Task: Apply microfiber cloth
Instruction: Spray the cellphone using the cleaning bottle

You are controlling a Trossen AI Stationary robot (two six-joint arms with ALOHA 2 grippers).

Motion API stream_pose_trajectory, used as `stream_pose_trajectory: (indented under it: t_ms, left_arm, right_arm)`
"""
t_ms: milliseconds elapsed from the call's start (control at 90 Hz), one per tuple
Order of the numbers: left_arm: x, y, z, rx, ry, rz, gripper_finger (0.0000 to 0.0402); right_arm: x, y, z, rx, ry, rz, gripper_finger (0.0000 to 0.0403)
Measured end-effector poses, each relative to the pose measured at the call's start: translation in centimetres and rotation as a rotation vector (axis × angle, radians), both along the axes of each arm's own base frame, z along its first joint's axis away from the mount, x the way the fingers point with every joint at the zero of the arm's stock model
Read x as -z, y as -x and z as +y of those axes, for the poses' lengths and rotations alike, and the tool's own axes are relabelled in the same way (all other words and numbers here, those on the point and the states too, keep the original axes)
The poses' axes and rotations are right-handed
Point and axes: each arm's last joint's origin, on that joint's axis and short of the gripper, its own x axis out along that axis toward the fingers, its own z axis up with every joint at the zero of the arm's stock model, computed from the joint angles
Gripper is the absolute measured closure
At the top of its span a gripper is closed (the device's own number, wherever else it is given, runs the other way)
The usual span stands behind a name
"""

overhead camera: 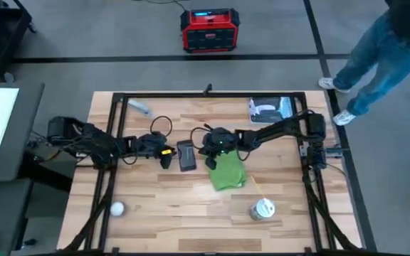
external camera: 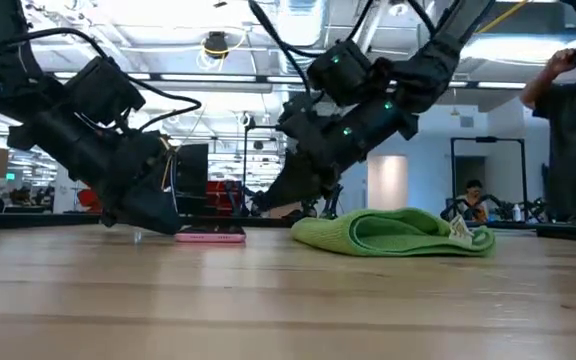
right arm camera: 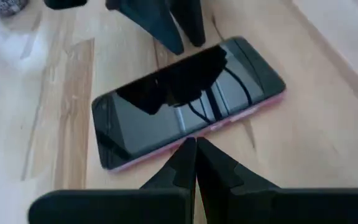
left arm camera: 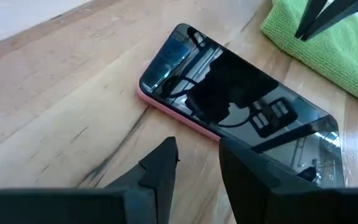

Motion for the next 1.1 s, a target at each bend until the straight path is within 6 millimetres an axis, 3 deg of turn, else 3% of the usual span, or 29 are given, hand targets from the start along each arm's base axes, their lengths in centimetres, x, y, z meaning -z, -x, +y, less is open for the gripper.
stream_pose_trajectory:
  t_ms: [600, 778, 1100]
  left_arm:
    - [-0.3, -0.5, 0.1, 0.016, -0.015, 0.009, 0.0296]
    - [-0.3, -0.5, 0.1, 0.015, -0.015, 0.01, 0.0296]
    - [-0.3, -0.5, 0.1, 0.013, -0.006, 0.015, 0.0296]
  right_arm:
    - [-0.3, -0.3, -0.5, -0.018, 0.034, 0.041, 0.0403]
    - [1.8, -0.8, -0.6, -0.02, 0.029, 0.087, 0.0403]
    - [3.2, -3.4, -0.7, -0.064, 0.033, 0.097, 0.0403]
